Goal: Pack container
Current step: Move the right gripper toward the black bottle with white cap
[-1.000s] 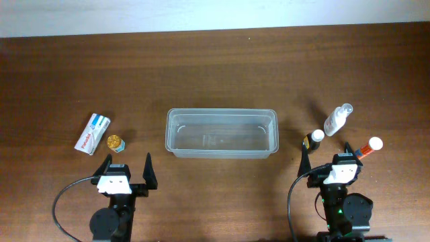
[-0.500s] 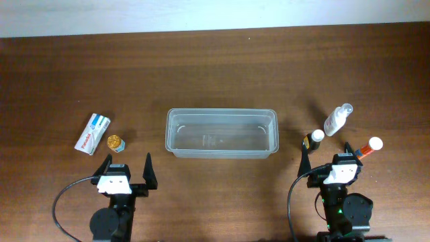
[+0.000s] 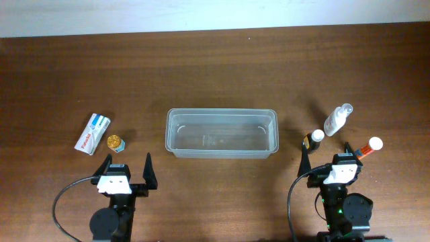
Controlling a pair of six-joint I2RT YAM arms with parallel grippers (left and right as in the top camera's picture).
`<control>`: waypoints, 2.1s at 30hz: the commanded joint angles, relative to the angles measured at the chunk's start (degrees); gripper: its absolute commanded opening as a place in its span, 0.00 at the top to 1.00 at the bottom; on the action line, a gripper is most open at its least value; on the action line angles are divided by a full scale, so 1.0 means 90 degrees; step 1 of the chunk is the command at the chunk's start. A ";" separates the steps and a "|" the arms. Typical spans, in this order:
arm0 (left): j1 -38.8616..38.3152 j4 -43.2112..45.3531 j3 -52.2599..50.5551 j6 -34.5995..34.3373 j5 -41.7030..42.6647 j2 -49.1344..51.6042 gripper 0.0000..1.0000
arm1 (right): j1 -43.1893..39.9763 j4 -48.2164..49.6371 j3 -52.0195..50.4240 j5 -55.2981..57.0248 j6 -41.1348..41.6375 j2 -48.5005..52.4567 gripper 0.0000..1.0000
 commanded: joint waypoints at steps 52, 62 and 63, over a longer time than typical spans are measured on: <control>-0.0024 -0.1032 0.0835 -0.0454 0.0359 0.0051 0.00 | 0.0034 -0.0559 0.0452 -0.0180 0.1083 0.0015 0.01; -0.0024 -0.2977 0.3325 -0.0449 0.0335 0.2038 0.01 | 0.0034 -0.2727 0.2837 -0.0180 0.1083 0.1681 0.02; -0.0024 -0.3177 0.3577 -0.0449 0.0338 0.2368 0.01 | 0.0034 -0.2980 0.3143 -0.0180 0.1083 0.1970 0.02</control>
